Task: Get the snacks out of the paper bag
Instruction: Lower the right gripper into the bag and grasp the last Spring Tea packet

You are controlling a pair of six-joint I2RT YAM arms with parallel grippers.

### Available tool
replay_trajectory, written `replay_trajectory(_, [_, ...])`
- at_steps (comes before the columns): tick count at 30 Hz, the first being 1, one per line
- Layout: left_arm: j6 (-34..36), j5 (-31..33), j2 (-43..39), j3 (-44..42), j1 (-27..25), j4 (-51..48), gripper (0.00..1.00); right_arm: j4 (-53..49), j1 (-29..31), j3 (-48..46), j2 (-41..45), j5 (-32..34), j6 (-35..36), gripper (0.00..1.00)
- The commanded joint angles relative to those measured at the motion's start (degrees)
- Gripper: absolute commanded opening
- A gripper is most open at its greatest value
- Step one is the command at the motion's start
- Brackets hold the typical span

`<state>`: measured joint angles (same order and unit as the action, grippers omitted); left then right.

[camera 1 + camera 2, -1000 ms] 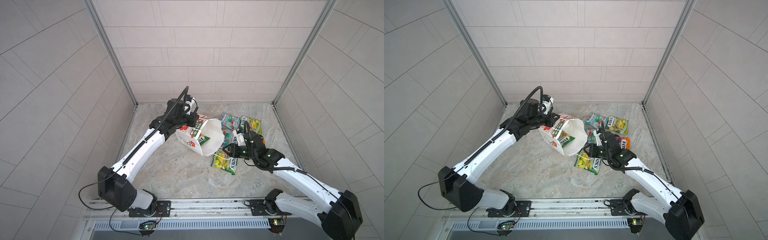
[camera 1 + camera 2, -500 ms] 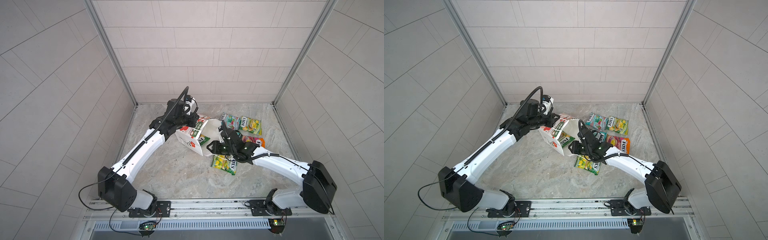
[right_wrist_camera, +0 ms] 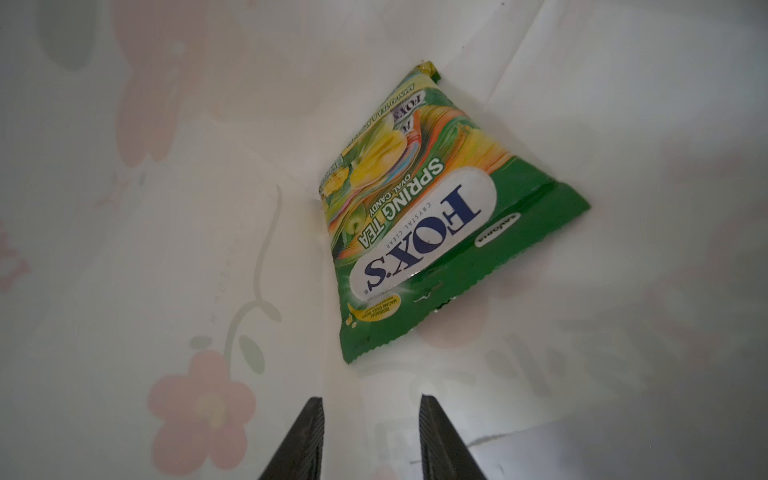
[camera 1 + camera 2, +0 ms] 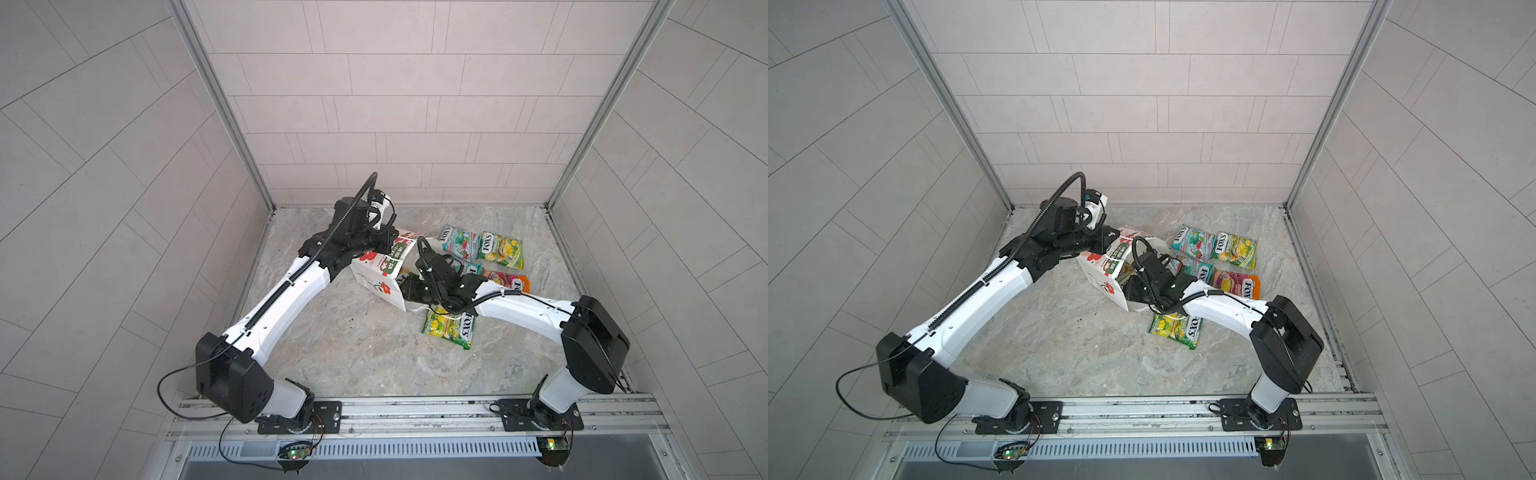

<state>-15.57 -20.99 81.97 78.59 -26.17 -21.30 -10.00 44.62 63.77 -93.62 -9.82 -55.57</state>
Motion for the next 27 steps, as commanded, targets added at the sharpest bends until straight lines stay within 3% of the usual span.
replay_trajectory(1, [0.3,0.2,-0.5,0.6,0.1,0.0,0.00,-2.1,0.2,0.7,-0.9,1.9,-1.6,0.41])
replay_trajectory(6, [0.3,0.3,-0.4,0.6,0.0,0.0,0.00,-2.3,0.3,1.3,-2.6,4.6,-3.7,0.45])
replay_trajectory(27, [0.4,-2.2,-1.3,0.2,0.0,1.7,0.00,-4.1,0.0,6.8,-11.2,12.5,-10.8,0.47])
